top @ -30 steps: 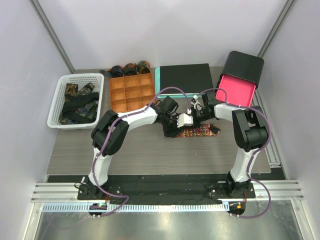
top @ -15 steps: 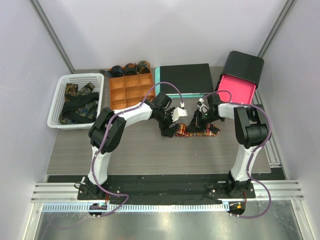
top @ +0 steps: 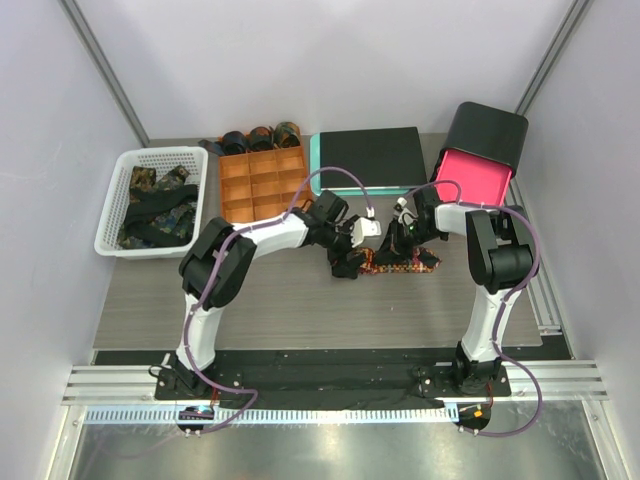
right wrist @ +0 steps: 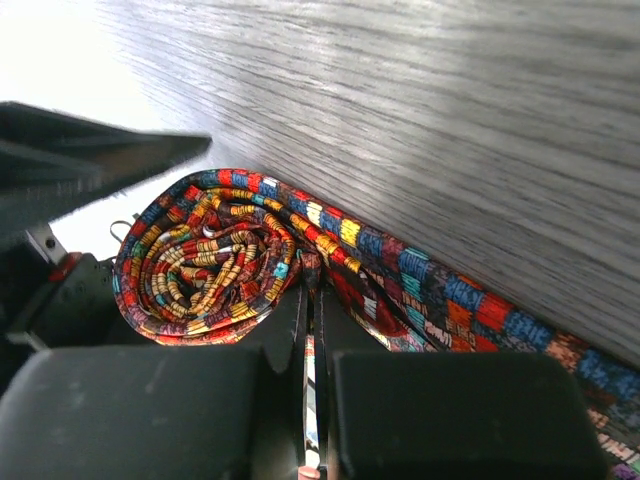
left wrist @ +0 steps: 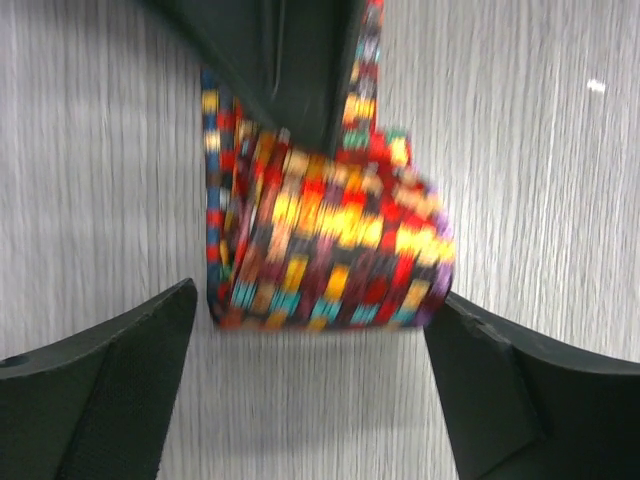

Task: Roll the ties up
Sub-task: Roll the tie at the center of the board.

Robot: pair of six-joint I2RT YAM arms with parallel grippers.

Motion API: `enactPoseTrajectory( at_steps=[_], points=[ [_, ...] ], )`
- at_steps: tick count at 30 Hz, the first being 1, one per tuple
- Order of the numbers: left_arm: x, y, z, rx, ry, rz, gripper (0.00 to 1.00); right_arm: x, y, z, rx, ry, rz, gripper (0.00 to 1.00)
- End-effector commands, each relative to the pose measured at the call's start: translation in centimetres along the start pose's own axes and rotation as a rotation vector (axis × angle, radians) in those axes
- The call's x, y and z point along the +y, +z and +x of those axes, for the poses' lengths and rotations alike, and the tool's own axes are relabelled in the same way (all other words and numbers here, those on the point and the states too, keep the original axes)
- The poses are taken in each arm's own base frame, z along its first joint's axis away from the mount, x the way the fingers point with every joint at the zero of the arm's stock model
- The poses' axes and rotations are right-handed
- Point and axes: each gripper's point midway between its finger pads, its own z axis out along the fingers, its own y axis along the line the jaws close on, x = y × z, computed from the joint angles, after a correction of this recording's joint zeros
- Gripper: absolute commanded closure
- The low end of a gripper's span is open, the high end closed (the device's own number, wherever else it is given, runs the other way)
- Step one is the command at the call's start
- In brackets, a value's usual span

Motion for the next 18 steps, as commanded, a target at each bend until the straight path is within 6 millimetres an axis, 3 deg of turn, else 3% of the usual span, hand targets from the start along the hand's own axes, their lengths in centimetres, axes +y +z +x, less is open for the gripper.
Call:
enactPoseTrajectory(
  at_steps=[1, 5, 8, 9, 12, 15, 18],
  points=[
    [0.6, 0.3, -4.2, -0.081, 0.135, -0.067, 0.11, -3.2, 0.8, -0.5, -0.008, 0.005, 0.121, 0.99],
    [1.0, 1.0, -4.4, -0.073, 0.146, -0.09, 0.2, -3.3, 0.7, -0.4, -0.006, 0.004, 0.116, 0.99],
    [1.0, 1.3, -3.8, -0.049, 0.133, -0.094, 0.41, -2.8, 0.7, -0.2, 0.0, 0.002, 0.096, 0.99],
    [1.0, 1.3, -3.3, -0.034, 0.123, -0.095, 0.53, -2.6, 0.6, -0.2, 0.002, -0.001, 0.087, 0.99],
    [0.9, 1.2, -2.2, -0.002, 0.091, -0.104, 0.67, -1.3, -0.6, -0.5, -0.011, -0.044, 0.058, 0.91],
    [0.3, 1.1, -1.2, 0.015, 0.054, -0.092, 0.77, 0.2, -3.0, -1.1, -0.05, -0.07, 0.013, 0.77],
    [-0.3, 0.9, -0.6, 0.025, 0.04, -0.083, 0.8, 0.4, -4.8, -2.2, -0.103, -0.061, 0.002, 0.73]
  ],
)
